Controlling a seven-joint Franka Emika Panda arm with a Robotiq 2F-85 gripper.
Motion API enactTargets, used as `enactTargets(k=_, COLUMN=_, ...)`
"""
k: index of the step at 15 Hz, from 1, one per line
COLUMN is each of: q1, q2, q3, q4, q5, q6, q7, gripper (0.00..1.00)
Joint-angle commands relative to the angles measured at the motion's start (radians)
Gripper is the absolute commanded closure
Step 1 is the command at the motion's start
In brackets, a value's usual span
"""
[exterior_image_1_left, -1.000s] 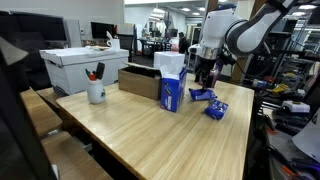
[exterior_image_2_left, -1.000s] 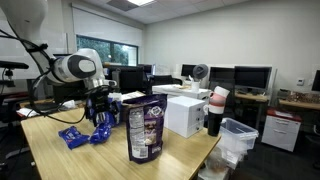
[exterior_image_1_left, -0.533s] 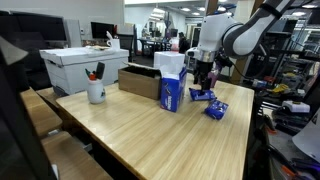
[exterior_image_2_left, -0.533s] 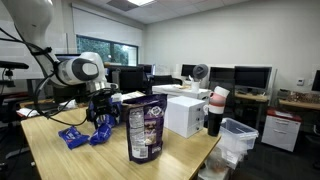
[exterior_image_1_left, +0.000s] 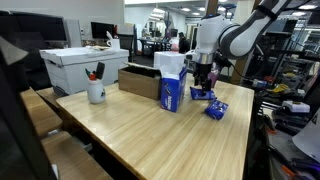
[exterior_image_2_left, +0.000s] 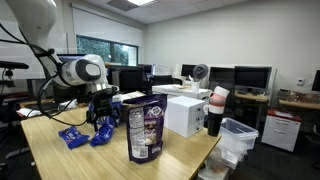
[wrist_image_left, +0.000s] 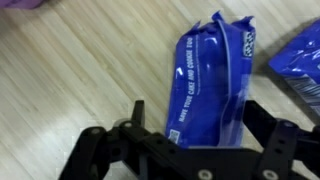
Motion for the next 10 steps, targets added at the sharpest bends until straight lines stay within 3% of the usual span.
enactTargets(k=1, q1=-0.002, q2=0.034, q3=0.016, q4=0.04, q5=0.065, q6=-0.09, q7=-0.042, gripper=0.0)
enactTargets(k=8, q1=-0.003, q2=0.069, q3=0.025, q4=0.089, q5=0.112, q6=-0.176, q7=-0.034, gripper=0.0)
enactTargets(k=9, q1=-0.004, q2=0.073, q3=0.025, q4=0.094, q5=0.113, q6=-0.181, q7=-0.031, gripper=0.25)
enactTargets(k=10, q1=-0.004, q2=0.076, q3=0.025, q4=0.098, q5=0.113, q6=-0.186, q7=-0.029, gripper=0.27)
